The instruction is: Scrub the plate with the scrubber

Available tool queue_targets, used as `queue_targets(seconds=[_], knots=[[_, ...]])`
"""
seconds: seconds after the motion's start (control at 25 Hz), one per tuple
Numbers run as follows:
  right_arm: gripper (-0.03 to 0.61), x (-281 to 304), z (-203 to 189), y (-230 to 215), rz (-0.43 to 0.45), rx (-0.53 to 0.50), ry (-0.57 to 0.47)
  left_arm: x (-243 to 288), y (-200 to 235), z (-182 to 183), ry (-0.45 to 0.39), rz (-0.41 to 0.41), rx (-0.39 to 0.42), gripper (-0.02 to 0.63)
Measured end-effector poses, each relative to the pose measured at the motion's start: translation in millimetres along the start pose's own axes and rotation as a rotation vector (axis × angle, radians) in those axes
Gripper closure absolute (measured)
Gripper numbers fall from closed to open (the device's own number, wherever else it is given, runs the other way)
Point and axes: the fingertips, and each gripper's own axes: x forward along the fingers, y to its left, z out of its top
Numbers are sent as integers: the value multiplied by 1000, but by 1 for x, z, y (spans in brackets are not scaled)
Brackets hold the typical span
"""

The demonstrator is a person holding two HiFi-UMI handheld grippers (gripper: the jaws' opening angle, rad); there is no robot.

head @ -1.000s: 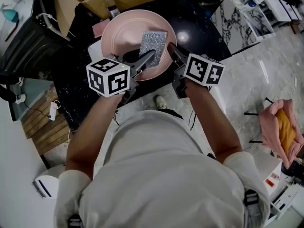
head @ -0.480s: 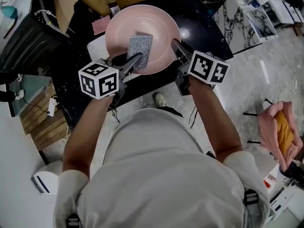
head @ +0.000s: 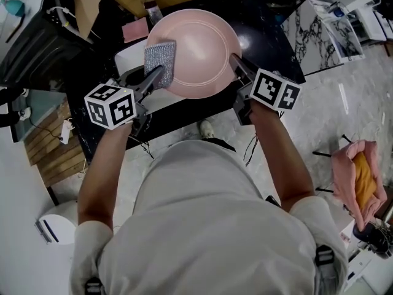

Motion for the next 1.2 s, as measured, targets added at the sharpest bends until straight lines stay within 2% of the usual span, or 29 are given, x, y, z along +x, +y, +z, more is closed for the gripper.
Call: queue_targets(seconds=[0.4, 0.64, 1.2], knots=[[554, 13, -7, -25, -7, -2, 66, -23, 28, 14, -89, 89, -64, 549], [557, 19, -9, -46, -23, 11, 99, -41, 47, 10, -121, 163, -107, 550], [555, 61, -23, -96, -109, -5, 205, -47, 71, -29, -104, 279, -173, 549]])
